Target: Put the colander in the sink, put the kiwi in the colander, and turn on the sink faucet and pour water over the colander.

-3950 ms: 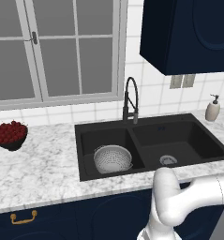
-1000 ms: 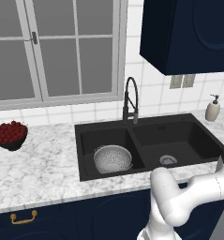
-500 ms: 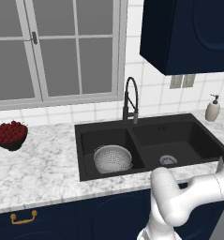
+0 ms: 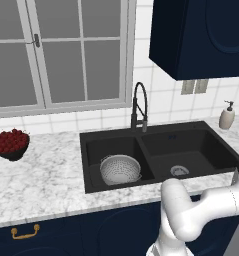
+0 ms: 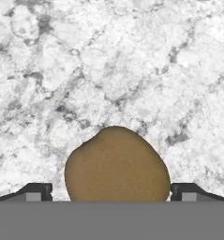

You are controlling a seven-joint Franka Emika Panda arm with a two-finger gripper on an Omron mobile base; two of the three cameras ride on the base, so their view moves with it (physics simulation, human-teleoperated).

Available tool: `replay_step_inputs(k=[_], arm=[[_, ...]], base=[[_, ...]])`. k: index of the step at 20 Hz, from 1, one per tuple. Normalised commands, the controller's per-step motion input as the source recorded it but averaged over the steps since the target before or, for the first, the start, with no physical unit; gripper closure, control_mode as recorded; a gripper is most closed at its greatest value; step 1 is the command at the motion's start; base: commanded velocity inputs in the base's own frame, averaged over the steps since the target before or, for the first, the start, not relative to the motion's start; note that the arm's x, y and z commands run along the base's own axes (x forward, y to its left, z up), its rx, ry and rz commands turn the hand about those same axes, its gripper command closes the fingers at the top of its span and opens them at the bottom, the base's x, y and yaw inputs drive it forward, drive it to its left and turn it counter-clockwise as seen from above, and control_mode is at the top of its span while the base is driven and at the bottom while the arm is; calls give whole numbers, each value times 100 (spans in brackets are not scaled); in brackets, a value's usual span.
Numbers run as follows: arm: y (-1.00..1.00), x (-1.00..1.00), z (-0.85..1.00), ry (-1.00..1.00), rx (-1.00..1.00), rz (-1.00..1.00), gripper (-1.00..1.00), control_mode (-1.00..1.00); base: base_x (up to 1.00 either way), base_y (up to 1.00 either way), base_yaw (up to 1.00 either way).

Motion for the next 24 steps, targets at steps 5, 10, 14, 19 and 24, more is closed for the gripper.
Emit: replay_step_inputs(k=[5, 10, 14, 19, 24], arm=[[-1, 9, -5, 0, 0, 0, 100, -100], [-5, 14, 0, 0, 0, 0, 100, -100], [-1, 1, -1, 0, 0, 0, 100, -100], [27, -30, 2, 0, 0, 7, 100, -100], [76, -38, 30, 5, 0, 14, 100, -100]], base=[[0, 0, 0], [0, 0, 0], [0, 0, 0], [0, 0, 0], [0, 0, 0]])
